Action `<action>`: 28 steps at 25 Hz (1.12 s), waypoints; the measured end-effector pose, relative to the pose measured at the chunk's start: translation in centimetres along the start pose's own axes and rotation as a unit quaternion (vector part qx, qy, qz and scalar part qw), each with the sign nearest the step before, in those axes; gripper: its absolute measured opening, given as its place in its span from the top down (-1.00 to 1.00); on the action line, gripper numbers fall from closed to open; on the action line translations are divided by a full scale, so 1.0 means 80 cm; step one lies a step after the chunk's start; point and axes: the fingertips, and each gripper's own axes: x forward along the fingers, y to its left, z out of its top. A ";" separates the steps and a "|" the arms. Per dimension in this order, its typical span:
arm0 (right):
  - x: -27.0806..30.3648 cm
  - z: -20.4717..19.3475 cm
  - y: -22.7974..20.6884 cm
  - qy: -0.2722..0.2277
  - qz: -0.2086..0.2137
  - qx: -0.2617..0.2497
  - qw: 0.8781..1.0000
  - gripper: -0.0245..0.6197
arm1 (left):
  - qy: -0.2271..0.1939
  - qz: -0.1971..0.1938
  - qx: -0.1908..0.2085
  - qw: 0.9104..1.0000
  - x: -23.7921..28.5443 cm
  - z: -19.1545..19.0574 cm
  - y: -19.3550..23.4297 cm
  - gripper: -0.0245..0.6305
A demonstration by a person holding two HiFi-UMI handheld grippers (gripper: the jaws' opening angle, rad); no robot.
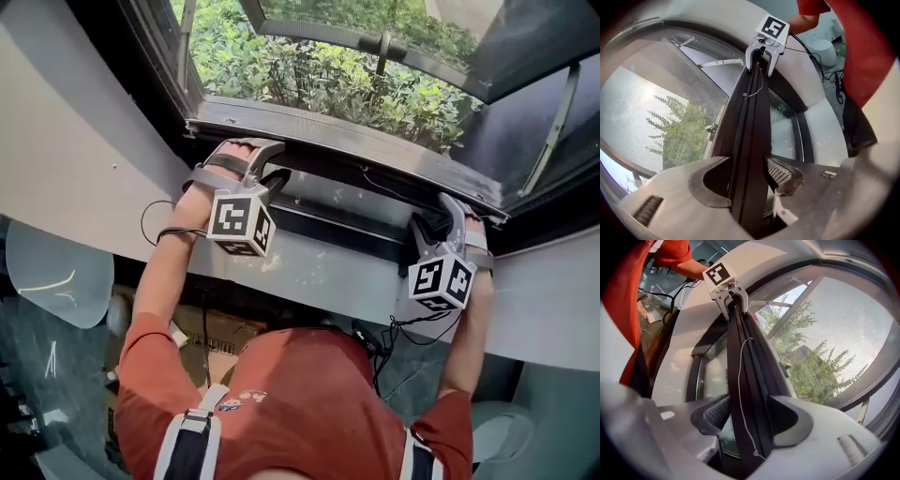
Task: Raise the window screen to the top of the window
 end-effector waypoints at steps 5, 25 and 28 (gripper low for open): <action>-0.011 0.010 -0.016 -0.008 0.006 0.017 1.000 0.10 | -0.010 0.016 -0.017 1.000 -0.010 0.005 0.017 0.29; -0.070 0.066 -0.158 -0.065 -0.194 -0.040 0.978 0.74 | -0.045 0.208 0.013 0.977 -0.073 0.037 0.158 0.75; -0.079 0.073 -0.176 -0.071 -0.212 -0.048 0.974 0.74 | -0.050 0.229 0.014 0.972 -0.081 0.043 0.177 0.75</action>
